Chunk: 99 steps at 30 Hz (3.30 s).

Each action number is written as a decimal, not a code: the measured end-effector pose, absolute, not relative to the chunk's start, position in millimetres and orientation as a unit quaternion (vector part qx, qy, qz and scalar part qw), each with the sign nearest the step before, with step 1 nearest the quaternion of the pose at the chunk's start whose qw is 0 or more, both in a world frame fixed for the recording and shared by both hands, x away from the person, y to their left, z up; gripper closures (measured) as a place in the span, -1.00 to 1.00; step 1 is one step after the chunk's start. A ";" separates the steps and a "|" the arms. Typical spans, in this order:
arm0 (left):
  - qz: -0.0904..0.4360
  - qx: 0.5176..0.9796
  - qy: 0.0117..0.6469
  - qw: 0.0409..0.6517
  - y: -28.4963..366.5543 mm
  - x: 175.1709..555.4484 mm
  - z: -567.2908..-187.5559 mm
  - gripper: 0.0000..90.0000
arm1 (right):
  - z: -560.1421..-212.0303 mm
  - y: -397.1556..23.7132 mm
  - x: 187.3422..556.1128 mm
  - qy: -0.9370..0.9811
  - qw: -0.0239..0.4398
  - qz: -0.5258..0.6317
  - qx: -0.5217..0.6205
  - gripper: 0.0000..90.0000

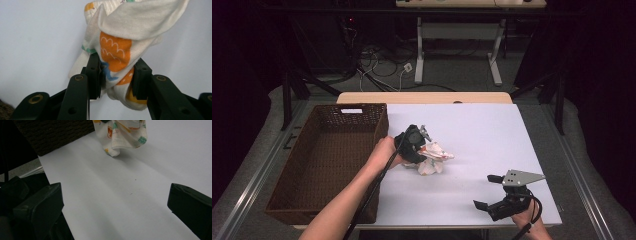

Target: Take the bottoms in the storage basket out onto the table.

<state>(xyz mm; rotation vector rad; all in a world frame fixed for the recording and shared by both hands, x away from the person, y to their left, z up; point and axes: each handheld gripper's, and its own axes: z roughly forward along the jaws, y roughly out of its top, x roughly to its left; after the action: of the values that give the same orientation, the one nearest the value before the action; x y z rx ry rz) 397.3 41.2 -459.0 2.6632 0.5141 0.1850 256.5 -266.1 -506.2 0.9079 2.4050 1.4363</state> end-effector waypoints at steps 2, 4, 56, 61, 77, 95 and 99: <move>0.065 0.958 0.185 0.207 40.3 397.5 -460.6 0.45 | -506.2 -265.8 256.4 0.812 0.097 0.486 0.308 -1.00; 0.062 0.959 0.187 0.206 39.4 397.4 -461.6 0.45 | -506.2 -266.0 256.5 0.813 0.099 0.485 0.307 -1.00; 0.056 0.970 0.185 0.145 21.1 402.6 -484.4 0.35 | -506.9 -264.9 256.4 0.813 0.096 0.486 0.305 -1.00; 0.056 0.972 0.182 0.141 21.3 403.1 -484.5 0.28 | -506.5 -265.1 256.6 0.816 0.097 0.483 0.304 -1.00; 0.054 0.967 0.202 0.145 24.1 404.6 -486.2 -0.07 | -506.0 -263.6 256.9 0.819 0.093 0.481 0.298 -1.00; 0.047 0.956 0.228 0.176 43.0 392.2 -470.1 -0.86 | -505.2 -260.3 257.0 0.820 0.095 0.481 0.296 -1.00; 0.047 0.955 0.231 0.182 48.2 388.9 -466.5 -0.89 | -505.2 -259.9 256.5 0.818 0.098 0.484 0.296 -1.00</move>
<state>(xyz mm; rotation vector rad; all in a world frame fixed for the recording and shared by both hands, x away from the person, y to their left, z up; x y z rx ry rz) 388.9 48.2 -466.5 2.6945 0.6507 0.1322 256.5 -259.9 -505.2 0.8745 2.4204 1.4322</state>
